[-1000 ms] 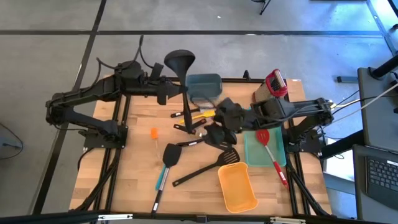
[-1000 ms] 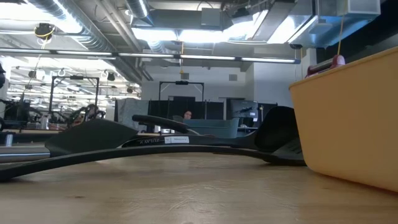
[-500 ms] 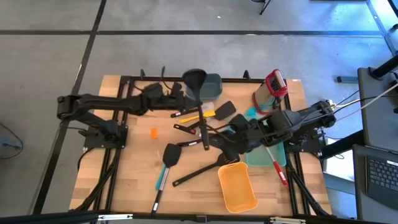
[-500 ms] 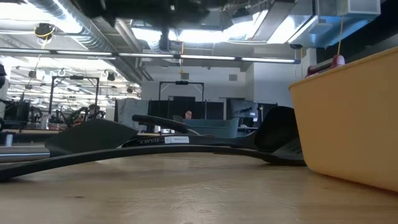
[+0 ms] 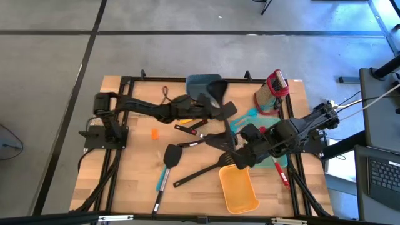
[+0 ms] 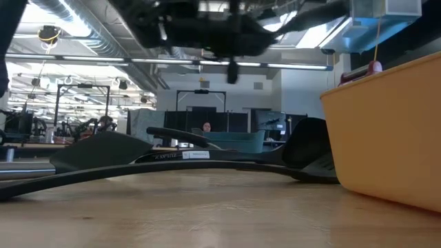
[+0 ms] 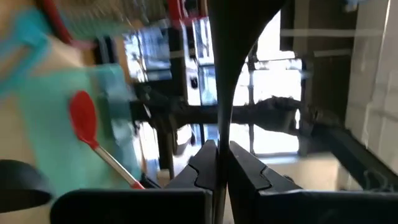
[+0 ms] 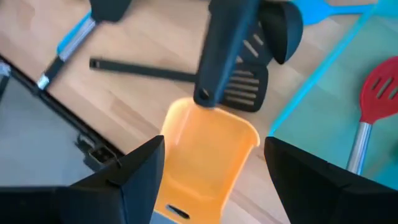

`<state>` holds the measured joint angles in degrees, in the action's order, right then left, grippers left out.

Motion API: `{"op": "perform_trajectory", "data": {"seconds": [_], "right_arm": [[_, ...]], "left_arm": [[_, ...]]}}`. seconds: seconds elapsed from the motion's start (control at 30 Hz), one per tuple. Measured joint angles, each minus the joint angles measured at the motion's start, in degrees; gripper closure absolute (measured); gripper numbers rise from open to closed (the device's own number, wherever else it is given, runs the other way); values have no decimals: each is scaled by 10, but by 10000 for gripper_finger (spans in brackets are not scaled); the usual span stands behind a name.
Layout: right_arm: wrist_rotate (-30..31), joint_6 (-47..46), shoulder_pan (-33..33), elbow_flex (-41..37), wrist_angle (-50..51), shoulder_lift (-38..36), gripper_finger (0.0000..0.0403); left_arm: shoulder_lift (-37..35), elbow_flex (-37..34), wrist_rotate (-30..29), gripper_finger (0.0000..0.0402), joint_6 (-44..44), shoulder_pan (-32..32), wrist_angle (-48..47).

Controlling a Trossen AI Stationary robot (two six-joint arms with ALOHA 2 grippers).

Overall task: Pick & Place Kitchen Items
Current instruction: Put the black serving spoon into the green bin

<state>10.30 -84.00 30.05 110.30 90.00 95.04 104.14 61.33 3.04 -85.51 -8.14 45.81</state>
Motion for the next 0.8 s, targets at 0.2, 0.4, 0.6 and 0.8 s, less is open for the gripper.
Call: {"op": "perform_trajectory", "data": {"seconds": [0.2, 0.4, 0.6, 0.8], "right_arm": [[-9, -40, 13, 0, 0, -3, 126], [-51, -58, 7, -45, 0, -3, 125], [-52, -92, 3, -99, 1, -3, 125], [-41, -119, 3, -130, -1, -3, 125]], "left_arm": [[84, 98, -15, 391, -23, 25, -1], [102, 114, -4, 391, -33, 23, -2], [102, 113, 40, 391, -44, 27, -1], [102, 112, 50, 391, -38, 24, -13]]}}
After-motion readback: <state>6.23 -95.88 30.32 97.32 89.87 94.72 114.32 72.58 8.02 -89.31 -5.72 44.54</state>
